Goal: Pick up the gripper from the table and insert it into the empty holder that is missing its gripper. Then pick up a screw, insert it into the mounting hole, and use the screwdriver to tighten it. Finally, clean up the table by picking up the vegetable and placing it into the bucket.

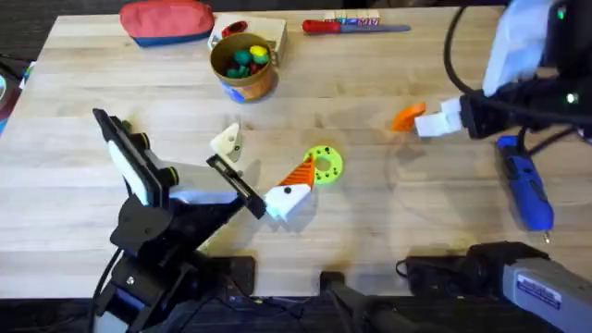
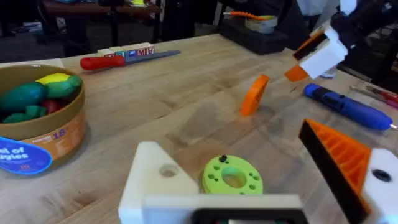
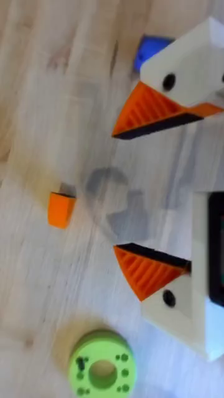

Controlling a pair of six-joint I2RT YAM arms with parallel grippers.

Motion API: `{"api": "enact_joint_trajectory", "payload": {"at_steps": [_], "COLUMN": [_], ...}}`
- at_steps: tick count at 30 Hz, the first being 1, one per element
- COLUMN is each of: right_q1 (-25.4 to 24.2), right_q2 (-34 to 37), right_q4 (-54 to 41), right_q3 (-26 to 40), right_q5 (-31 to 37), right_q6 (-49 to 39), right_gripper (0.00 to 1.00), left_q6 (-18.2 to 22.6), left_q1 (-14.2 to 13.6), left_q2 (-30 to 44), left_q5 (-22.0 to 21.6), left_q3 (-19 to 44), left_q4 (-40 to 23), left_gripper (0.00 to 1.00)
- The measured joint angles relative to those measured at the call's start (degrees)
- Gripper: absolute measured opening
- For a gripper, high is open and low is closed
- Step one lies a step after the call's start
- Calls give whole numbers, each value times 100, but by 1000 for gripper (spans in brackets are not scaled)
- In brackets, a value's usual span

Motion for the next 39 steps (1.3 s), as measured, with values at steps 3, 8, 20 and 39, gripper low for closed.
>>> {"api": "enact_joint_trajectory", "payload": {"at_steps": [3,8,20,39], "right_q1": [52,156,367,436], "right_q2": [500,1229,1936,1934], "right_q4": [96,230,554,434], "right_q3": [366,445,445,445], "right_q5": [101,173,205,50], "right_q6": [-937,-2595,-4567,-4683], "right_gripper": [991,991,981,184], "left_q6": [0,0,0,-1], "left_q1": [0,0,0,0], "left_q2": [0,0,0,0], "left_q5": [0,2,2,-2], "left_q3": [0,0,0,0], "left_q4": [0,0,0,0], "left_gripper": [988,988,987,988]}}
